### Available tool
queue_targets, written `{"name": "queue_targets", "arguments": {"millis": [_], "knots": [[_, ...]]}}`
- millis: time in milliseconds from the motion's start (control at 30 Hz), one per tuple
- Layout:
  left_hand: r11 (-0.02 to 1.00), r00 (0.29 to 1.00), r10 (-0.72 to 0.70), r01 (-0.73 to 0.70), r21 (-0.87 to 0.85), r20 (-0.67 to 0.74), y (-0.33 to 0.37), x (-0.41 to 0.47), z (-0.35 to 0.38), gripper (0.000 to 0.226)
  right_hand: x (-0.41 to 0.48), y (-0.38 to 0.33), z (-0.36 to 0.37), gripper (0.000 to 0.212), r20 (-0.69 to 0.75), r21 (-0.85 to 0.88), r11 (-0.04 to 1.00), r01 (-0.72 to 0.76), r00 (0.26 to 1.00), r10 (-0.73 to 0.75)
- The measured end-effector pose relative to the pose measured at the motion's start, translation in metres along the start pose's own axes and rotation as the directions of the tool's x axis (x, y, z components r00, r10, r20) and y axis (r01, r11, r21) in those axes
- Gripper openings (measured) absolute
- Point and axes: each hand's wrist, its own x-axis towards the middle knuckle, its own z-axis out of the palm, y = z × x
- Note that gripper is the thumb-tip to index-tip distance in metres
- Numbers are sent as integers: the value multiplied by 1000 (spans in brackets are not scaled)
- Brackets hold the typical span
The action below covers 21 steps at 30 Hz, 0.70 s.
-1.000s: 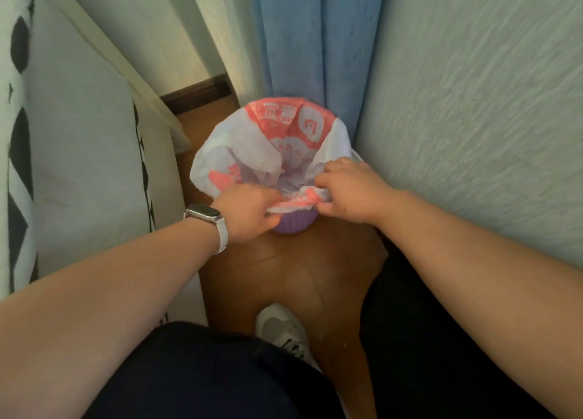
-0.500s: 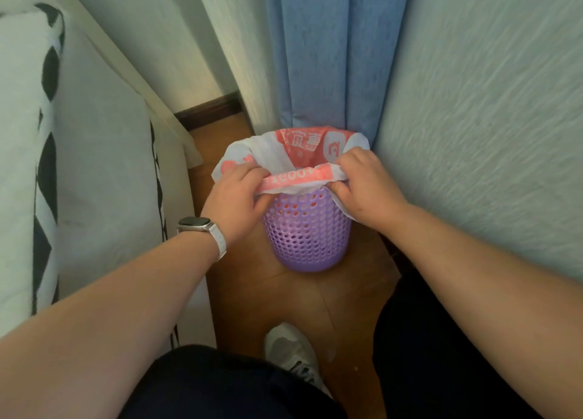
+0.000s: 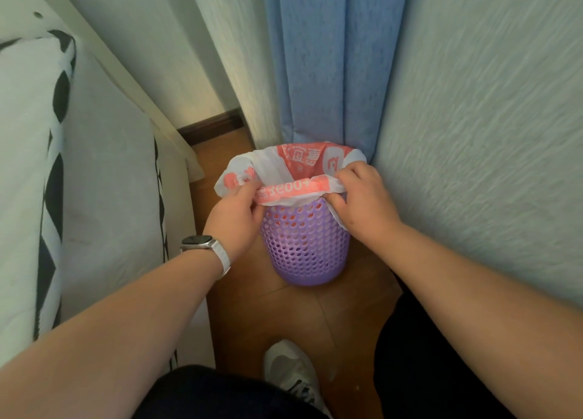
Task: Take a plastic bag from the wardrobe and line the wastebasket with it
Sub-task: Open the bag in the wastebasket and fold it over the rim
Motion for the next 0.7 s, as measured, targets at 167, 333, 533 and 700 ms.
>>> {"name": "queue_targets", "arguments": {"millis": [167, 333, 533, 700], "knots": [[999, 998, -51, 50, 21, 29, -1, 0, -2, 32, 1, 0, 0, 33, -4, 39, 999, 0, 1000, 0], [938, 982, 186, -185, 292, 26, -2, 8, -15, 49, 1, -2, 2, 34, -17, 69, 998, -2, 1000, 3], [910, 925, 380, -370, 189, -20, 44, 15, -4, 41, 0, -12, 4, 32, 0, 162, 985, 61, 998, -62], [946, 947, 322, -322, 42, 26, 48, 14, 10, 36, -1, -25, 2, 42, 57, 324, 944, 61, 995, -84]]}}
